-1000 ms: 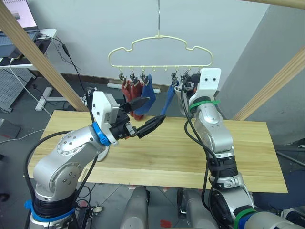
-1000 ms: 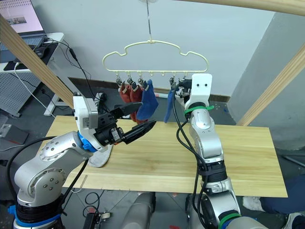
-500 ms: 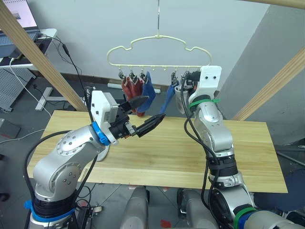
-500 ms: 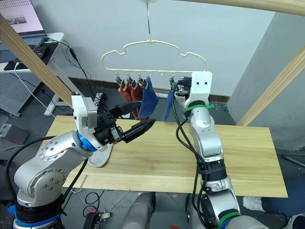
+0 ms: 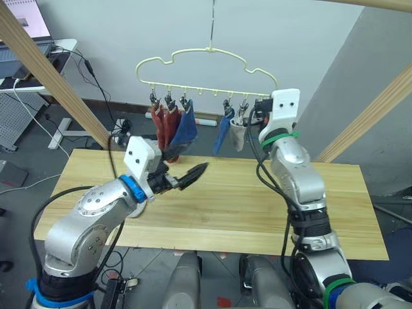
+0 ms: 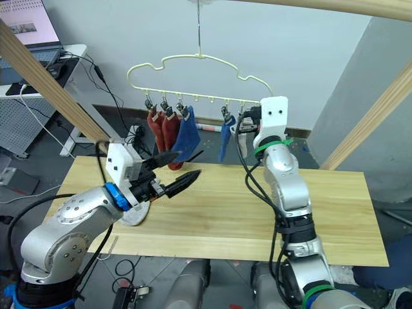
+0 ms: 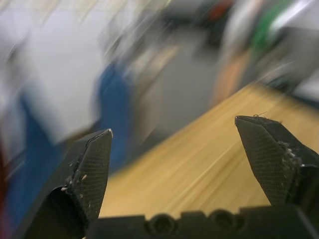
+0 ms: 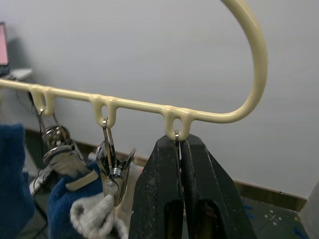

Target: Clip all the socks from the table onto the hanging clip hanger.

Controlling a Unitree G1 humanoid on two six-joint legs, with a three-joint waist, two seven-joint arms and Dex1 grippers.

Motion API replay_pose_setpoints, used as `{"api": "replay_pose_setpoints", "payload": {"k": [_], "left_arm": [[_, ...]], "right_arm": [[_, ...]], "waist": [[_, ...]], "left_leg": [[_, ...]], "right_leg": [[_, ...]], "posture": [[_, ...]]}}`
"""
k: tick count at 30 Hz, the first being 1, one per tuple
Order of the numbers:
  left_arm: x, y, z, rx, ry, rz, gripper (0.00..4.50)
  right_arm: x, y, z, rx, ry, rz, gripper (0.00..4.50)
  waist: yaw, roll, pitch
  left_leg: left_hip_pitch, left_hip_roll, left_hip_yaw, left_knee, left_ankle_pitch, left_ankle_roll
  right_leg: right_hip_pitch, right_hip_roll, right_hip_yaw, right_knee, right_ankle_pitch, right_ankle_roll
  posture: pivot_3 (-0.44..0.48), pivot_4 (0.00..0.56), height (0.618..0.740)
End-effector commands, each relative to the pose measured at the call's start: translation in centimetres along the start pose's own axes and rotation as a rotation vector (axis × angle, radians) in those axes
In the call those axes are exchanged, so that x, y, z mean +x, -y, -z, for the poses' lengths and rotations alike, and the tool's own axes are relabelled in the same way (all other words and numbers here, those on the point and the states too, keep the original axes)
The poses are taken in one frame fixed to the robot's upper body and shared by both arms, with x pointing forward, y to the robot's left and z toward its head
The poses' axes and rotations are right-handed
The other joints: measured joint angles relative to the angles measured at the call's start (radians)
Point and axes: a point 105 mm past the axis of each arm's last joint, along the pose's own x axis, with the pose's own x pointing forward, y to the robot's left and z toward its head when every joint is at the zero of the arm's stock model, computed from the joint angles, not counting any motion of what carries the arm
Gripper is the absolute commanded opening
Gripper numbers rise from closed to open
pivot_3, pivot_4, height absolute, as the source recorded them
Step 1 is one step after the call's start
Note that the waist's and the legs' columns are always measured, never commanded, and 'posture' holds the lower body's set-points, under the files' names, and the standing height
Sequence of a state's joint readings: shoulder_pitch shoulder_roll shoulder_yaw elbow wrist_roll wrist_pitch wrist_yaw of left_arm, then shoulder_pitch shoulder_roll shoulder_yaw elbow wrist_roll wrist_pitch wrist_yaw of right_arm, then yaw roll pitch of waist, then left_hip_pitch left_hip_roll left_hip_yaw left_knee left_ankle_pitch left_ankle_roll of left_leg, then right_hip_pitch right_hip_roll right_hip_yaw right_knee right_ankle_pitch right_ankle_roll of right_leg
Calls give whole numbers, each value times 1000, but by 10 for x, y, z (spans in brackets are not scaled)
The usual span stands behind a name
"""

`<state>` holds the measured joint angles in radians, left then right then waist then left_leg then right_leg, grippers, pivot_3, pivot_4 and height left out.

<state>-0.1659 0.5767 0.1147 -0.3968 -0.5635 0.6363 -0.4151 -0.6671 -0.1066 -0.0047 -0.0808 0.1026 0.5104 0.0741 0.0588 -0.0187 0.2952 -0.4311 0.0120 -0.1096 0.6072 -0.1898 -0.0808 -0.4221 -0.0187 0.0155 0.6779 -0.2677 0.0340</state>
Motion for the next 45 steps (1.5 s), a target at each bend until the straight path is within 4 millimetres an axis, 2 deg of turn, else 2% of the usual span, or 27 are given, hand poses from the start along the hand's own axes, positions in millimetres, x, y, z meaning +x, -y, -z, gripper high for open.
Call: {"api": "replay_pose_setpoints", "payload": {"k": [1, 8, 12, 21, 25, 28, 37, 42, 45], "left_arm": [[-1, -52, 27, 8, -54, -225, 4356], [21, -97, 64, -36, -137, -343, 4356], [24, -119, 81, -57, -182, -438, 4356], [21, -114, 123, -208, -340, -401, 4356], [16, -114, 132, -160, -410, -387, 4356], [11, -106, 140, -109, -451, -334, 3836], [10, -93, 138, -77, -428, -287, 1329], [12, -78, 133, -90, -391, -249, 35], [12, -60, 129, -100, -363, -203, 35]], "right_arm": [[-9, 12, 3, -14, -52, -49, 6], [-16, 20, 5, 6, -114, -48, 6], [-20, 19, 5, 14, -134, -41, 6], [-27, 26, 7, 25, -167, -4, 6], [-27, 25, 8, 40, -176, -4, 6], [-27, 24, 8, 43, -180, -9, 0], [-24, 35, 6, 7, -187, -16, 0], [-22, 39, 4, -34, -191, -47, 0], [-22, 42, 5, -42, -208, -63, 0]], "waist": [[6, 0, 0], [20, 0, 0], [16, -1, 0], [13, -1, 1], [11, -1, 0], [8, -1, 0], [8, 0, 1], [10, 0, 1], [10, 0, 1]], "left_leg": [[0, 0, 0, 0, 0, 0], [-1, 0, 1, 0, 0, 0], [-1, 0, 2, 0, 0, 0], [-1, 0, 0, 0, 0, 0], [0, 0, 1, 1, 0, 1], [0, 0, 1, 0, 0, 1], [0, -1, 1, 0, 0, 1], [0, -1, 1, 0, 0, 1], [-1, -1, 1, 0, 0, 1]], "right_leg": [[0, 0, 0, 0, 0, 0], [0, 0, -1, -1, 0, 0], [0, -1, 0, -1, 0, 0], [1, -1, -2, 0, 0, 0], [1, -1, -1, 0, 0, 0], [1, -1, -1, 0, 0, 0], [2, -3, -1, 0, -1, 0], [2, -3, -2, -1, -1, -1], [2, -4, -2, -2, -1, -1]], "posture": [[245, 299, 740], [212, 315, 740], [192, 324, 740], [187, 335, 740], [193, 338, 740], [197, 343, 740], [200, 340, 740], [201, 328, 740], [201, 328, 740]]}}
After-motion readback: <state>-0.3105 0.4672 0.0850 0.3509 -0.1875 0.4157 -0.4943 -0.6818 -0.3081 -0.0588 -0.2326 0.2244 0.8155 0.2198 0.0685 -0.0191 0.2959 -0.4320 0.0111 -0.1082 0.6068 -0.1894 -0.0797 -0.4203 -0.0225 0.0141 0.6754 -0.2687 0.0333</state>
